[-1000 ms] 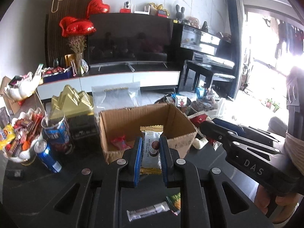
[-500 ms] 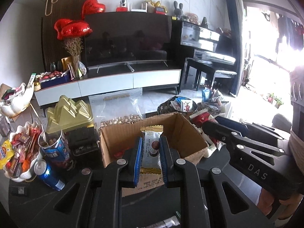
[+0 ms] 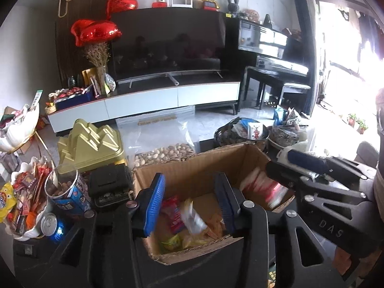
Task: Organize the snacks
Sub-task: 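Open both grippers to release the candies into the box, then withdraw both grippers from the box back over the table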
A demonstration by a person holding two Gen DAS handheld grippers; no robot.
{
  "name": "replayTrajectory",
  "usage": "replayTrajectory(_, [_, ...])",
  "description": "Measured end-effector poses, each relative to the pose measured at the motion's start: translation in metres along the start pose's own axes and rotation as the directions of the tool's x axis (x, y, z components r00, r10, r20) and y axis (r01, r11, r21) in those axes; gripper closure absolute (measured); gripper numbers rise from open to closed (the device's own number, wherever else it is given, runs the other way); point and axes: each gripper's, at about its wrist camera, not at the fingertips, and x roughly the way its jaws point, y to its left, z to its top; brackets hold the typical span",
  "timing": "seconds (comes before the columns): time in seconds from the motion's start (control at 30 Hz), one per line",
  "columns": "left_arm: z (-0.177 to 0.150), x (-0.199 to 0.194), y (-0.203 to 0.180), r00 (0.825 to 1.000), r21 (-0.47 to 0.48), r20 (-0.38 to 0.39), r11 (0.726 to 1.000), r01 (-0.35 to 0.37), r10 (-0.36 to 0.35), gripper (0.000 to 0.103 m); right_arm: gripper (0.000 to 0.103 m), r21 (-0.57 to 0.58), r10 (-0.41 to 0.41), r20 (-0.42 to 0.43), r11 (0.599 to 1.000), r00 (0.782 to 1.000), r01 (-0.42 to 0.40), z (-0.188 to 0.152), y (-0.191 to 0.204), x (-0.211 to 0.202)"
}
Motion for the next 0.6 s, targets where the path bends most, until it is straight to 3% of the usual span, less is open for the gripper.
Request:
replayTrajectory(0.37, [-0.037, -0.037, -0.006, 0.999, 0.027, 0.005, 0.999, 0.035, -0.035, 0.059, 0.044, -0.023, -0.02, 0.009, 1.0, 1.0, 0.02, -0.032, 0.009, -0.035])
replayTrajectory(0.6, [-0.065, -0.065, -0.012, 0.998, 0.046, 0.007, 0.997, 0.061, -0.061, 0.057, 0.04, -0.025, -0.011, 0.006, 1.0, 1.0, 0.011, -0.055, 0.016, -0.059])
